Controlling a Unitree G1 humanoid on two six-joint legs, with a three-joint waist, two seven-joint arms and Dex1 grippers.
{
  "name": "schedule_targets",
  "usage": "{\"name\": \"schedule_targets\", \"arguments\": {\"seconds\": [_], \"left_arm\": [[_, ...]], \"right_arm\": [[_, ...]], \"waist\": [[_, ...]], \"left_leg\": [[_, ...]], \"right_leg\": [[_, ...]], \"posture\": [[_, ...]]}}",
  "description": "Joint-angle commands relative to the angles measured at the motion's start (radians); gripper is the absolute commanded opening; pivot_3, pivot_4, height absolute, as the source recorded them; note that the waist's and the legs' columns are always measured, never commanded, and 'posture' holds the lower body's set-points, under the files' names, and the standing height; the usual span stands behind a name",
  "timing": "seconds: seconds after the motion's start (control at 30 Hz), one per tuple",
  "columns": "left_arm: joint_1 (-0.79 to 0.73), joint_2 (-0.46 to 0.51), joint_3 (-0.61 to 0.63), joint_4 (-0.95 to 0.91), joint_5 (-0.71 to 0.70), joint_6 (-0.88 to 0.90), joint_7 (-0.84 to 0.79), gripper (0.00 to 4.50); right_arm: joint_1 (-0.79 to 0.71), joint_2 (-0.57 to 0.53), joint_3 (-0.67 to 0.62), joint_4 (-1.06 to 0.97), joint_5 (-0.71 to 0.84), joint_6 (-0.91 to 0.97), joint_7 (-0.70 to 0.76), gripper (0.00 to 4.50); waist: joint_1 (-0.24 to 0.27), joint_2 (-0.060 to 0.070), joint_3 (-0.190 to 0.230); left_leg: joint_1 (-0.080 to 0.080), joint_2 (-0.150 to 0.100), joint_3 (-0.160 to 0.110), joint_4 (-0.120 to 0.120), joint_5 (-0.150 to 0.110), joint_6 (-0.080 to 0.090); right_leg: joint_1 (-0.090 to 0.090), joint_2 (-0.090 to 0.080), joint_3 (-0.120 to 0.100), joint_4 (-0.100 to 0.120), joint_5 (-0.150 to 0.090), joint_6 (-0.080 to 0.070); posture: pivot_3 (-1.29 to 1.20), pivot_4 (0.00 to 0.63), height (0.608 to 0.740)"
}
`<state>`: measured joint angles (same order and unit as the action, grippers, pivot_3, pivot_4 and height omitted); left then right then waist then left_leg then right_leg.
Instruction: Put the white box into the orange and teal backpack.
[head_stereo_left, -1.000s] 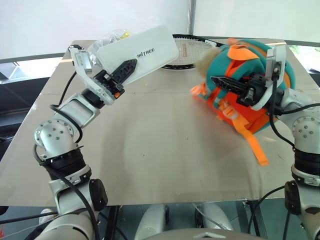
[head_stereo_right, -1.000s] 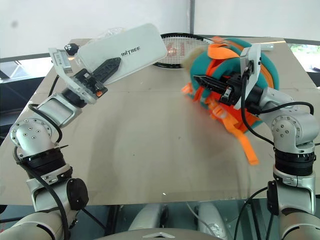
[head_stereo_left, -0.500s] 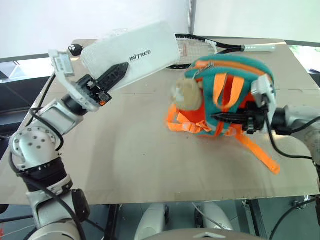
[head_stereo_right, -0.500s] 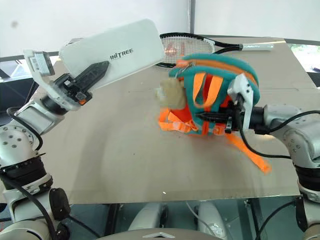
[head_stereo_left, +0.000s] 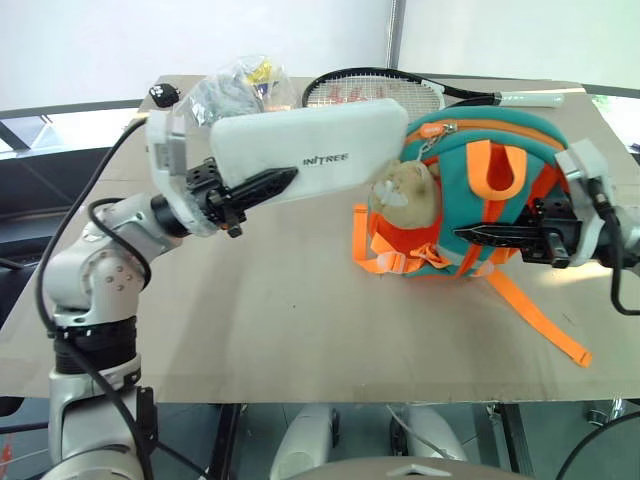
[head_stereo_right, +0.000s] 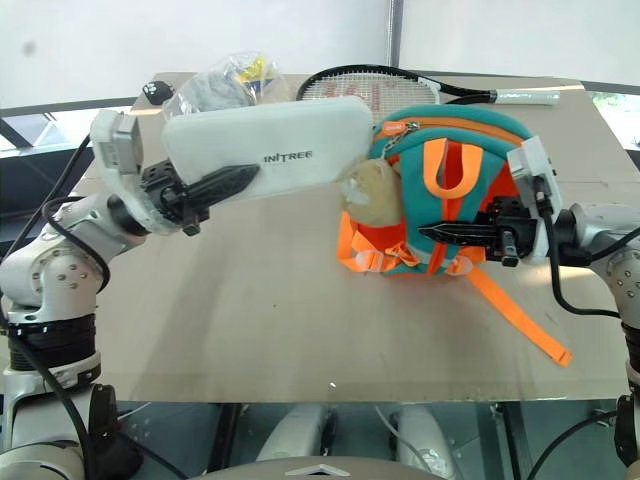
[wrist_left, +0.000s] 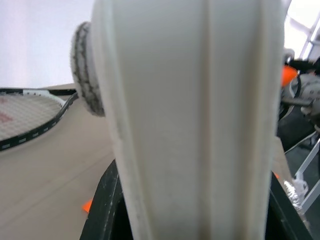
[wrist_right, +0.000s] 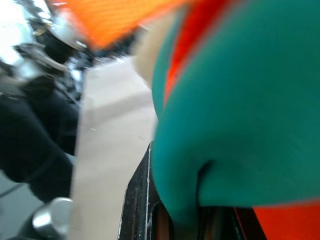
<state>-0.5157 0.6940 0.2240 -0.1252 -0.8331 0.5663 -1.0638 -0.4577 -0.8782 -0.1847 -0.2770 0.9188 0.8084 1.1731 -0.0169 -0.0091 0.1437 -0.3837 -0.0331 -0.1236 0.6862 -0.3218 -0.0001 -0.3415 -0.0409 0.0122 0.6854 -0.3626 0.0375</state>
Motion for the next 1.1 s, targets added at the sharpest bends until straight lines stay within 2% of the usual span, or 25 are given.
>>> {"name": "schedule_targets", "arguments": {"seconds": [0.03, 0.13, 0.23, 0.37, 0.47, 0.6, 0.7, 0.83, 0.97, 1.1], "left_arm": [[-0.014, -0.003, -0.084, -0.004, 0.088, -0.103, -0.104, 1.12], [-0.035, -0.018, -0.156, 0.012, 0.144, -0.164, -0.172, 1.12], [-0.091, -0.069, -0.2, 0.052, 0.17, -0.168, -0.159, 1.12], [-0.198, -0.132, -0.125, 0.144, 0.089, -0.061, -0.069, 1.12], [-0.238, -0.126, -0.094, 0.204, 0.093, -0.038, -0.061, 1.12], [-0.237, -0.129, -0.133, 0.232, 0.167, -0.122, -0.113, 1.12], [-0.246, -0.158, -0.183, 0.248, 0.258, -0.266, -0.15, 1.12], [-0.283, -0.17, -0.158, 0.311, 0.276, -0.325, -0.163, 1.12], [-0.296, -0.164, -0.228, 0.362, 0.341, -0.434, -0.295, 1.12], [-0.372, -0.227, -0.276, 0.439, 0.384, -0.525, -0.357, 1.12]], "right_arm": [[0.005, -0.038, -0.074, -0.039, 0.056, 0.007, 0.033, 0.04], [0.018, -0.053, -0.089, -0.044, 0.069, 0.012, 0.041, 0.04], [0.029, -0.061, -0.086, -0.056, 0.074, 0.013, 0.047, 0.04], [0.05, -0.072, -0.096, -0.083, 0.09, 0.021, 0.045, 0.04], [0.069, -0.086, -0.113, -0.093, 0.098, 0.024, 0.045, 0.04], [0.082, -0.093, -0.128, -0.107, 0.118, 0.029, 0.038, 0.04], [0.085, -0.092, -0.133, -0.122, 0.137, 0.036, 0.028, 0.04], [0.096, -0.1, -0.148, -0.132, 0.161, 0.047, 0.024, 0.04], [0.094, -0.1, -0.159, -0.145, 0.198, 0.055, 0.026, 0.04], [0.073, -0.098, -0.141, -0.167, 0.226, 0.058, 0.022, 0.04]], "waist": [[0.004, 0.0, 0.0], [0.006, 0.0, 0.0], [0.011, 0.0, 0.0], [0.013, -0.001, 0.001], [0.006, -0.002, 0.001], [-0.001, -0.002, 0.001], [0.005, -0.002, 0.002], [0.01, -0.003, 0.002], [0.006, -0.003, 0.002], [0.011, -0.003, 0.002]], "left_leg": [[0.0, 0.0, 0.0, 0.0, 0.0, 0.0], [0.0, 0.0, 0.0, 0.0, 0.0, 0.0], [0.0, 0.0, -0.001, 0.001, 0.0, 0.0], [0.0, -0.001, -0.001, 0.002, 0.0, 0.0], [-0.002, 0.0, 0.0, 0.004, 0.0, 0.0], [-0.001, 0.001, 0.006, 0.004, 0.0, 0.0], [-0.001, 0.001, 0.004, 0.004, 0.0, 0.001], [-0.001, 0.001, 0.002, 0.005, 0.0, 0.001], [-0.002, 0.001, 0.003, 0.005, 0.0, 0.001], [-0.004, 0.001, 0.003, 0.006, 0.0, 0.001]], "right_leg": [[0.0, 0.0, 0.0, 0.0, 0.0, 0.0], [0.0, 0.0, 0.0, 0.001, 0.0, 0.0], [0.001, 0.0, -0.001, 0.001, 0.0, 0.0], [0.001, 0.001, -0.001, 0.002, 0.0, 0.0], [0.001, 0.003, -0.002, 0.008, 0.0, 0.0], [0.001, 0.004, 0.001, 0.008, 0.0, 0.0], [0.001, 0.005, 0.0, 0.008, 0.0, 0.0], [0.001, 0.004, -0.002, 0.008, 0.0, 0.0], [0.001, 0.005, -0.002, 0.008, 0.0, 0.0], [0.001, 0.005, -0.004, 0.008, 0.0, 0.0]], "posture": [[0.0, 0.15, 0.74], [0.0, 0.15, 0.74], [0.0, 0.15, 0.74], [0.0, 0.15, 0.74], [0.0, 0.15, 0.74], [0.0, 0.15, 0.74], [0.0, 0.15, 0.74], [0.0, 0.15, 0.74], [0.0, 0.15, 0.74], [0.0, 0.15, 0.74]]}}
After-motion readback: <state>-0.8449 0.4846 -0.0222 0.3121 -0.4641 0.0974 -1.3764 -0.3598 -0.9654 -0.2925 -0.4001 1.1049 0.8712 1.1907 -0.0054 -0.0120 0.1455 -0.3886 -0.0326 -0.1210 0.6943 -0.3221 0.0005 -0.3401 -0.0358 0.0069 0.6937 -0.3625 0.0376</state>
